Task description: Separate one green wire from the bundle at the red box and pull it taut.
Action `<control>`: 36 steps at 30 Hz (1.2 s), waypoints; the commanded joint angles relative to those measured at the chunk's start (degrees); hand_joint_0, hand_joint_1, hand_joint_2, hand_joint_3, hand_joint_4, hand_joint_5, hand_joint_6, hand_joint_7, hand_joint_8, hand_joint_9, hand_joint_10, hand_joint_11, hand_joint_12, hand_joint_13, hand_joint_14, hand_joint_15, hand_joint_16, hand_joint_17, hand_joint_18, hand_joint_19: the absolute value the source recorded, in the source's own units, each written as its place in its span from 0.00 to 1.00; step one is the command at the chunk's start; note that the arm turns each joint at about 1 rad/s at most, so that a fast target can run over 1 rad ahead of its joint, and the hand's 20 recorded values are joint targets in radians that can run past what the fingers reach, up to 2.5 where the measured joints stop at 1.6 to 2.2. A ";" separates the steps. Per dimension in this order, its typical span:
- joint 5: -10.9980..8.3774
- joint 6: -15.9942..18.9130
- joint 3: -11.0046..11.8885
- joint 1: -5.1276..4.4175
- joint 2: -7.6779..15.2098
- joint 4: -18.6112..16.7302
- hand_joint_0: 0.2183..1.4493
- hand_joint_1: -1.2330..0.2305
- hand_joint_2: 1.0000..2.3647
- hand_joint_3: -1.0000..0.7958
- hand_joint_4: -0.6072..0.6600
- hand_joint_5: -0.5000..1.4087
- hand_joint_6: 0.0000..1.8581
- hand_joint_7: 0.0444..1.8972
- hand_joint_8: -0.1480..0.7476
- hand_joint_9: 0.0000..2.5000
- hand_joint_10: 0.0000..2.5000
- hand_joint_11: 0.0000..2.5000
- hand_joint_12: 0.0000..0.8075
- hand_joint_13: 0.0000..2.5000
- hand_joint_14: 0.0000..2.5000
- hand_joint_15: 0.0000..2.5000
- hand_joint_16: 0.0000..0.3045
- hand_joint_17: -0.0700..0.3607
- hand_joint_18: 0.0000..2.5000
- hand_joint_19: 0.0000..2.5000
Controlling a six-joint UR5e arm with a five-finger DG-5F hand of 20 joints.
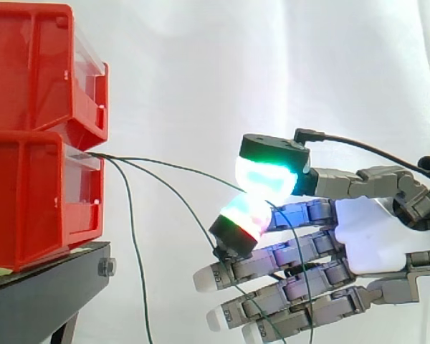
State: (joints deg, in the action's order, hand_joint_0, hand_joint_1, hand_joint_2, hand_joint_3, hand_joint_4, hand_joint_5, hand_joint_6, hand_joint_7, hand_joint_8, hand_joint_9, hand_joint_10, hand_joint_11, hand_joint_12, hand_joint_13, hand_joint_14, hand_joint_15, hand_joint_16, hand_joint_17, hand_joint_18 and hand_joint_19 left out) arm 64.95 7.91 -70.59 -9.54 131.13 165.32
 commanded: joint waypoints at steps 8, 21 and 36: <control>0.00 0.00 0.01 -0.04 0.00 0.00 0.34 0.27 0.01 0.49 0.28 0.18 0.47 0.67 0.32 0.23 0.00 0.03 0.30 0.09 0.00 0.03 0.07 0.28 0.00 0.08; 0.00 0.00 0.01 -0.04 0.00 0.00 0.34 0.27 0.01 0.50 0.28 0.18 0.47 0.68 0.31 0.23 0.00 0.04 0.30 0.10 0.00 0.03 0.07 0.28 0.00 0.08; 0.00 0.00 0.01 -0.04 0.00 0.00 0.34 0.27 0.01 0.50 0.28 0.18 0.47 0.67 0.31 0.24 0.00 0.04 0.30 0.10 0.00 0.03 0.07 0.28 0.00 0.08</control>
